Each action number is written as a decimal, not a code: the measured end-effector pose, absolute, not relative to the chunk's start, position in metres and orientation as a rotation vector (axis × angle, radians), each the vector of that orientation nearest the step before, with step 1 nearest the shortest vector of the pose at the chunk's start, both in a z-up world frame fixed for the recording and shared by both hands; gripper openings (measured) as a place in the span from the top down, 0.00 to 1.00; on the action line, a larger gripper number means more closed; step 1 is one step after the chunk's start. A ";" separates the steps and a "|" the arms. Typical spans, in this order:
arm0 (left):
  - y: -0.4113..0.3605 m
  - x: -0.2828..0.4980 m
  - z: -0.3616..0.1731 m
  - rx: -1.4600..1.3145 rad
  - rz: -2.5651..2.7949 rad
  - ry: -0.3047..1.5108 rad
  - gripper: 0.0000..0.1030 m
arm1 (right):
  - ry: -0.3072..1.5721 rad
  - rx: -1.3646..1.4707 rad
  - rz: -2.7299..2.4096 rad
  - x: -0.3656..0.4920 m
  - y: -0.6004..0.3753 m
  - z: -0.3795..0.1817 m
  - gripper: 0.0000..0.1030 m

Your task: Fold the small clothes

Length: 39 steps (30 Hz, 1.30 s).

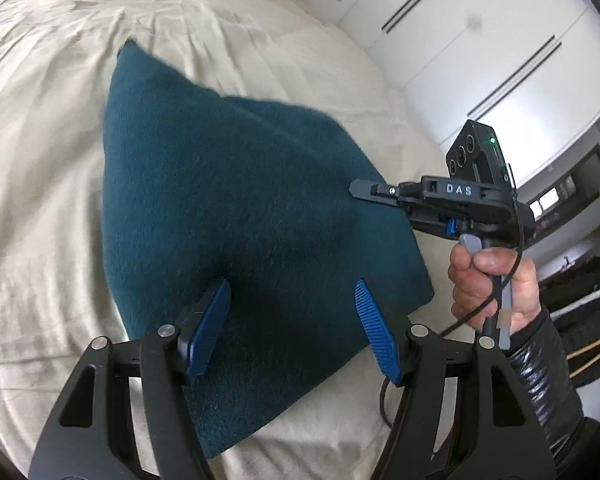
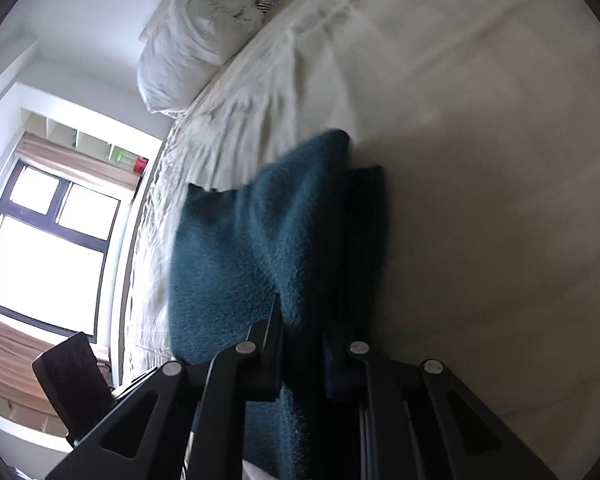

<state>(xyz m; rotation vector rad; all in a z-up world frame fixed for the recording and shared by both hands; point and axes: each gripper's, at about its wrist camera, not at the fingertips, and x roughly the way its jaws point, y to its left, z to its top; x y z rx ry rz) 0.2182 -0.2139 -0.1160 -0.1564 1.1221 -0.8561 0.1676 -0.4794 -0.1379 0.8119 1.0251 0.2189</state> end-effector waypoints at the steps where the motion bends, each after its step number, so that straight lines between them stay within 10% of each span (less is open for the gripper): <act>1: -0.215 0.217 -0.121 -0.155 -0.862 1.130 0.38 | 1.014 0.852 0.212 0.161 -0.487 -0.146 0.86; 13: -0.218 0.215 -0.135 -0.124 -0.851 1.125 0.38 | 0.995 0.852 0.215 0.131 -0.474 -0.134 0.65; 22: -0.224 0.212 -0.141 -0.071 -0.861 1.105 0.38 | 1.051 0.784 0.213 0.093 -0.467 -0.159 0.86; 39: -0.257 0.279 -0.116 0.220 -0.588 0.956 0.38 | 0.829 0.742 0.296 0.133 -0.469 -0.079 0.69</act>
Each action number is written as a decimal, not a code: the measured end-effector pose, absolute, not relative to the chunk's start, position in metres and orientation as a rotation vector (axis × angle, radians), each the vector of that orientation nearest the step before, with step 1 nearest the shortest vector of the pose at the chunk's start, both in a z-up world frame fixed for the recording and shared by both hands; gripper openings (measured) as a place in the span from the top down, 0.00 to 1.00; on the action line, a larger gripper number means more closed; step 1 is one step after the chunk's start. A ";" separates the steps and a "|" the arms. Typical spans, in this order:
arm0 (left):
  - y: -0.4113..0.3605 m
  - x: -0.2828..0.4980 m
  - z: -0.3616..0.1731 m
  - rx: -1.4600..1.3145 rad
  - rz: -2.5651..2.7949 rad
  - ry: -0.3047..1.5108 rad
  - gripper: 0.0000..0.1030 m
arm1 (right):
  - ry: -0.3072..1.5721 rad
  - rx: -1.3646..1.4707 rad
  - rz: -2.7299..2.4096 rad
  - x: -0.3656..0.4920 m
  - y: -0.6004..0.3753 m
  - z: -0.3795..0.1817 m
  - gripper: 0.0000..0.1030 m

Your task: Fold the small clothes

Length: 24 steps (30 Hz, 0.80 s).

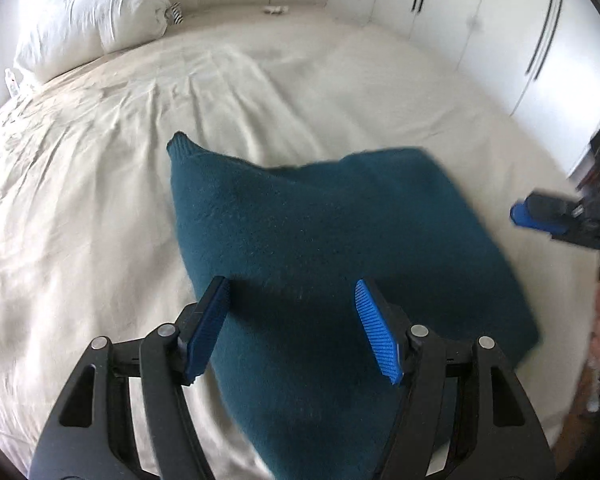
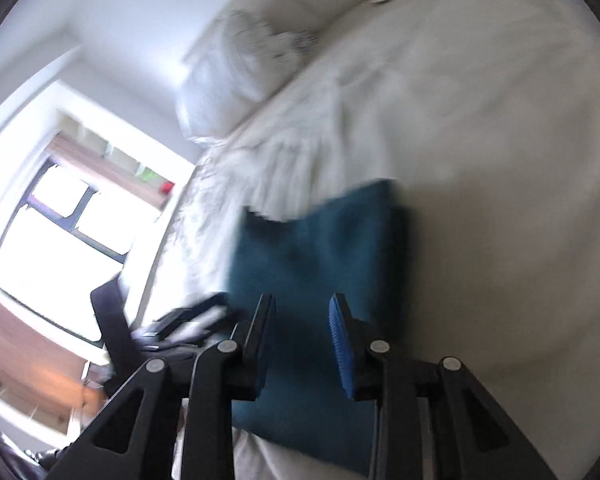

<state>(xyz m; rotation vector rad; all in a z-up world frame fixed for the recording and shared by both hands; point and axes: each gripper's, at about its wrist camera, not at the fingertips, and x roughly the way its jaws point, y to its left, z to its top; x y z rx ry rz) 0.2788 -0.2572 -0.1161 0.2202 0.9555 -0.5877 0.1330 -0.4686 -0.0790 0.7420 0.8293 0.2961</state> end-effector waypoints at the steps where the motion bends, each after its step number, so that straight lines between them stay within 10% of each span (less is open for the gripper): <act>1: -0.262 0.282 -0.123 0.242 -0.566 0.964 0.38 | 0.841 0.735 0.304 0.145 -0.462 -0.082 0.69; 18: -0.270 0.283 -0.135 0.284 -0.543 0.973 0.36 | 0.921 0.584 0.241 0.113 -0.453 -0.128 0.70; 24: -0.251 0.276 -0.124 0.210 -0.544 0.957 0.35 | 0.864 0.617 0.190 0.066 -0.467 -0.111 0.40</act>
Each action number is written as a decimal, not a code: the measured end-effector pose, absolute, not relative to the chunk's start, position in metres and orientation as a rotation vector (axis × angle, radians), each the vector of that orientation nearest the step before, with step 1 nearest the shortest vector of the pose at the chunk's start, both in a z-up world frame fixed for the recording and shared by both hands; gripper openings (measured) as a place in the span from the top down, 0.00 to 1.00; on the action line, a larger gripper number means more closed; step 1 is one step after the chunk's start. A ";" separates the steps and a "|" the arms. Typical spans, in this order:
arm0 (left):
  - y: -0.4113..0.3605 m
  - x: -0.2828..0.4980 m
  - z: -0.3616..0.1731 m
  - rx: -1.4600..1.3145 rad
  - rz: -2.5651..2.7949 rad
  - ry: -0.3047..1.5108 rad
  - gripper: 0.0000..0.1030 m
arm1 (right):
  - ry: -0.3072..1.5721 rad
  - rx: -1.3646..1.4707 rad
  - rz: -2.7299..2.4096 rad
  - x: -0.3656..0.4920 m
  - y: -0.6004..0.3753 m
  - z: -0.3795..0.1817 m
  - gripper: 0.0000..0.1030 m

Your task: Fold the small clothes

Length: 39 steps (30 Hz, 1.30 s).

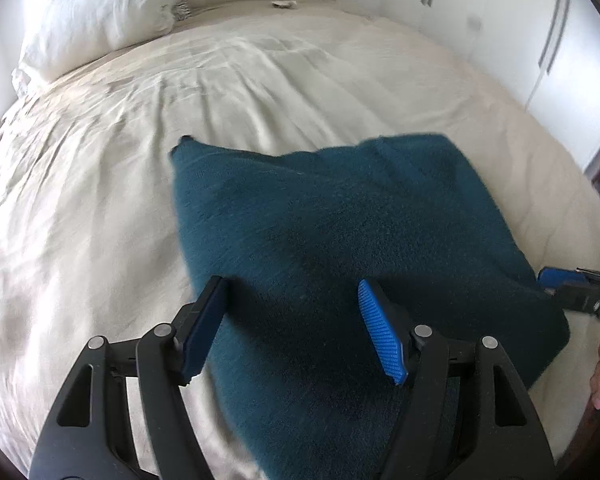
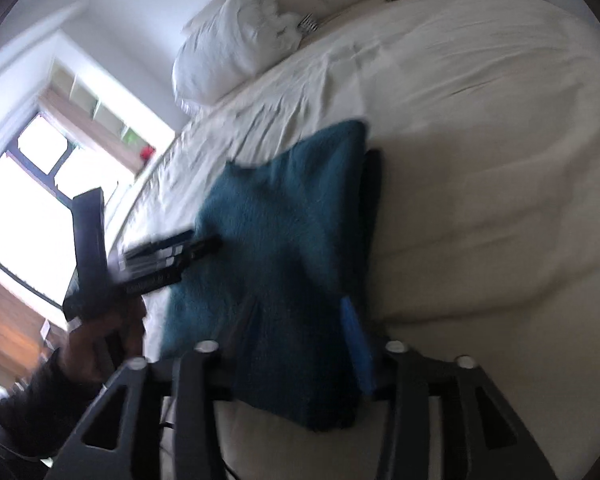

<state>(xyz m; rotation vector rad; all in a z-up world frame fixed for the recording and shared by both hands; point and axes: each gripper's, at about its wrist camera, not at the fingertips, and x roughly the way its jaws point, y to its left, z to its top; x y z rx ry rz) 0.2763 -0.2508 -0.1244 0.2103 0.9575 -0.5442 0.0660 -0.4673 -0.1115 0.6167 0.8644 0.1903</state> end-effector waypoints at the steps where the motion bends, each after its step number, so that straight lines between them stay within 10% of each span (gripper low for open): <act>1: -0.240 0.276 -0.119 0.163 -0.535 0.954 0.35 | 0.845 0.632 0.168 0.065 -0.473 -0.109 0.31; 15: -0.177 0.316 -0.151 -0.216 -0.572 1.165 0.27 | 1.035 0.646 0.167 0.136 -0.467 -0.146 0.28; 33: -0.186 0.314 -0.159 -0.276 -0.590 1.267 0.29 | 1.080 0.651 0.155 0.154 -0.464 -0.149 0.59; 39: -0.203 0.318 -0.150 -0.192 -0.618 1.277 0.56 | 1.078 0.594 0.133 0.155 -0.453 -0.141 0.73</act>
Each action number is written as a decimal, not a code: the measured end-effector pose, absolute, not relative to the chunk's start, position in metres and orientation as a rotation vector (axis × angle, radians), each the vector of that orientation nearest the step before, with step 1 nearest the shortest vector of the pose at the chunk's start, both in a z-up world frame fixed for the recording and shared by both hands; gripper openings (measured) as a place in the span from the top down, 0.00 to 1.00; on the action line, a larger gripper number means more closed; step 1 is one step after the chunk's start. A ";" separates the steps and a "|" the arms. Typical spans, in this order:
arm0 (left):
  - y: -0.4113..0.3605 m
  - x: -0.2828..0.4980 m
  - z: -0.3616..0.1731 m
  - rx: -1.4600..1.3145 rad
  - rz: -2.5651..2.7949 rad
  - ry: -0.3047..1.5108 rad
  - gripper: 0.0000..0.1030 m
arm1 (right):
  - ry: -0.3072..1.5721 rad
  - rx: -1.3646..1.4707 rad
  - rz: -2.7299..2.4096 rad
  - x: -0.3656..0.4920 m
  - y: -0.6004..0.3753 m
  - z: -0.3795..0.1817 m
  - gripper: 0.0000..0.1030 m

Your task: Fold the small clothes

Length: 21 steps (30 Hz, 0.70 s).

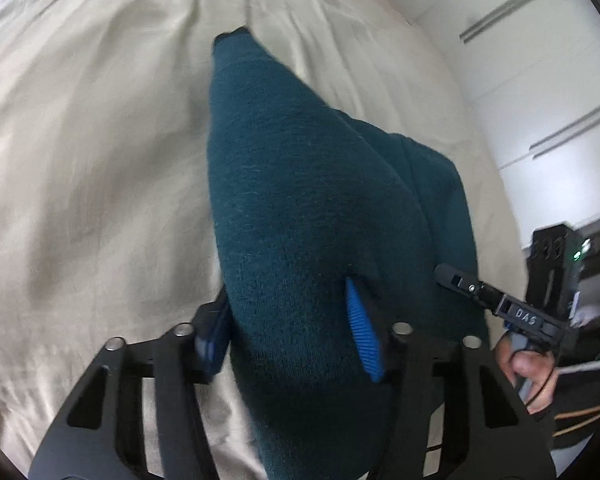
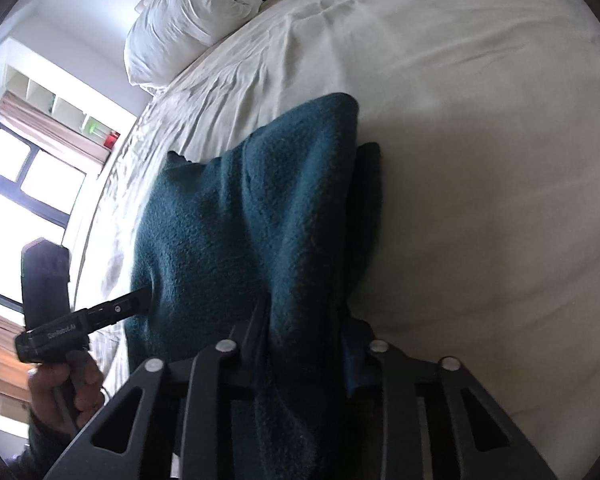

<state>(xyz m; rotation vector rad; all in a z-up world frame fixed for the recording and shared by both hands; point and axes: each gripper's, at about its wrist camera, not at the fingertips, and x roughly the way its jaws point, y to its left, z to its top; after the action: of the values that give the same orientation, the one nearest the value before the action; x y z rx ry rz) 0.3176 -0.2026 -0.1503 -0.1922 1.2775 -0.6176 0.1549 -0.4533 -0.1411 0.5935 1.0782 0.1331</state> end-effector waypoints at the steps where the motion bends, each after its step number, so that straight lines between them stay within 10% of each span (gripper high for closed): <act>1: -0.205 0.318 -0.147 -0.179 -0.619 1.272 0.60 | 1.077 0.581 0.126 0.155 -0.450 -0.139 0.75; 21: -0.078 0.259 -0.043 -0.167 -0.626 1.133 0.69 | 0.989 0.497 0.278 0.123 -0.318 -0.046 0.78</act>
<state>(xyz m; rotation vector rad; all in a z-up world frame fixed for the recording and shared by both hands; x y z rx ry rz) 0.2594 -0.0777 -0.0433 -0.1667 1.1330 -0.6262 0.1230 -0.3182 -0.0461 0.4975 0.9894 0.2783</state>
